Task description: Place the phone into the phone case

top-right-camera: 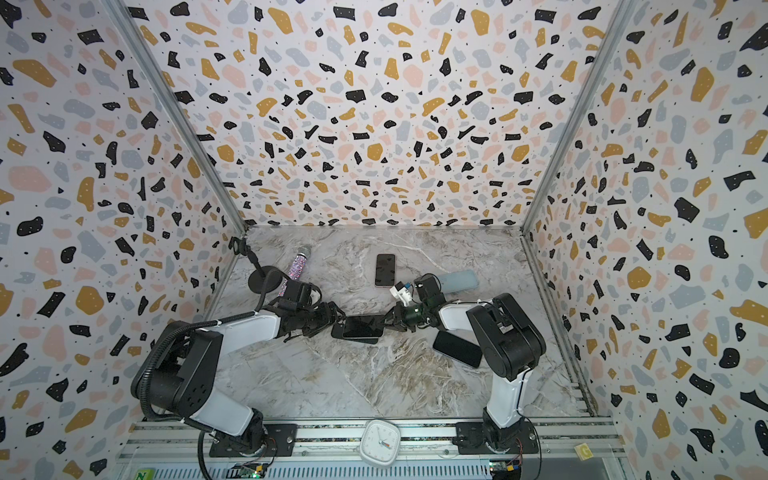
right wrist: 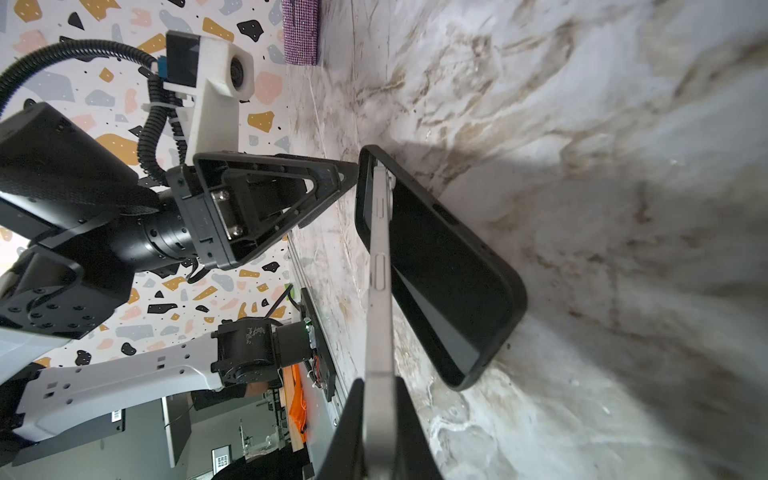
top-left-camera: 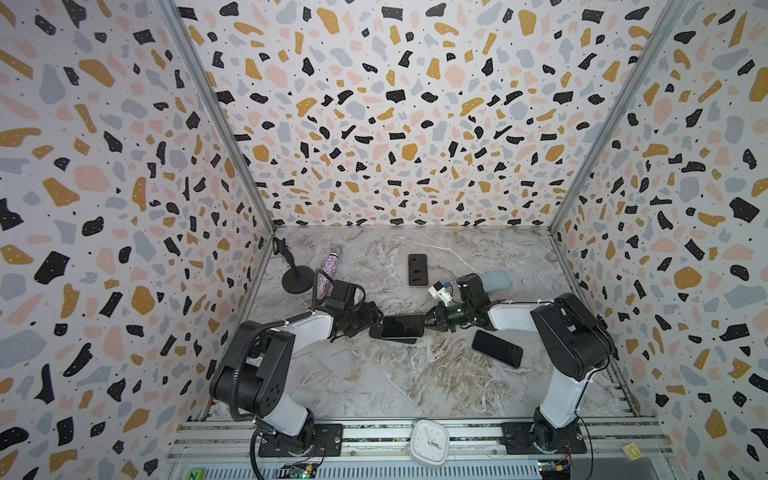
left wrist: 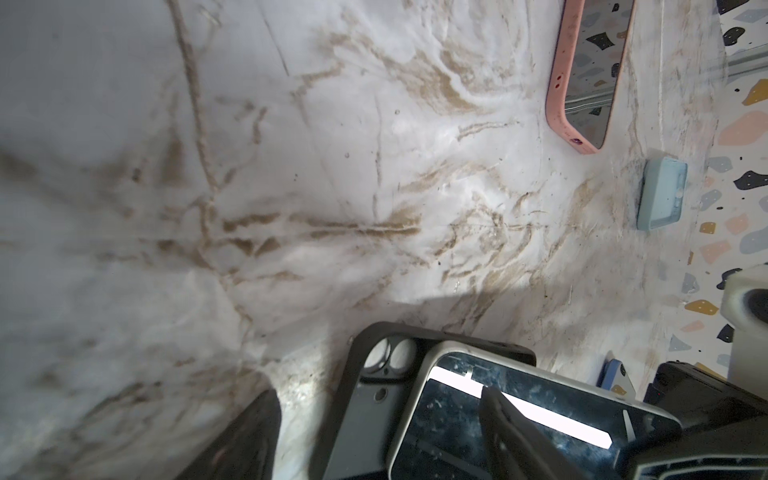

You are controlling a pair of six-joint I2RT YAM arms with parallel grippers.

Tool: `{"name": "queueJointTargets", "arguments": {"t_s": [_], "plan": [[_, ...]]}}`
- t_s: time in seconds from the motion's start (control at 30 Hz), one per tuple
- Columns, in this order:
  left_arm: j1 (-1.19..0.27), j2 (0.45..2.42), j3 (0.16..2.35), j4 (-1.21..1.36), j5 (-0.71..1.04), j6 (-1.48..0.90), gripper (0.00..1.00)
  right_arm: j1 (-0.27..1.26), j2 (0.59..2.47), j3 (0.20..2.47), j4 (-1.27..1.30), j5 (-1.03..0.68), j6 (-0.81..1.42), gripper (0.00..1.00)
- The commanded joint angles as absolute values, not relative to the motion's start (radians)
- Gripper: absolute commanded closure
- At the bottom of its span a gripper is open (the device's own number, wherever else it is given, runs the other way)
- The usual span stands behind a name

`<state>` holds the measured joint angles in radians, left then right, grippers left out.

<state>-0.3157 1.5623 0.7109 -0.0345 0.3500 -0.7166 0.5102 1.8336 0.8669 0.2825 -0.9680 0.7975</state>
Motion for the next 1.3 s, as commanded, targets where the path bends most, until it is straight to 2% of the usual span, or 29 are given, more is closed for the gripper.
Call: {"name": "queueJointTargets", "arguments": {"t_s": [0.0, 0.3, 0.57, 1.27], "plan": [[-0.313, 1.569, 0.69, -0.016, 0.374, -0.726, 0.23, 0.517, 1.851, 0.908, 0.248, -1.005, 0.811, 0.96], [-0.316, 1.54, 0.653, 0.006, 0.381, -0.746, 0.24, 0.526, 1.886, 0.896, 0.247, -0.997, 0.875, 0.95], [-0.326, 1.536, 0.619, 0.056, 0.396, -0.779, 0.26, 0.54, 1.926, 0.863, 0.366, -1.004, 0.998, 0.94], [-0.364, 1.495, 0.584, 0.068, 0.386, -0.802, 0.31, 0.569, 1.954, 0.782, 0.528, -0.951, 1.131, 0.93]]}}
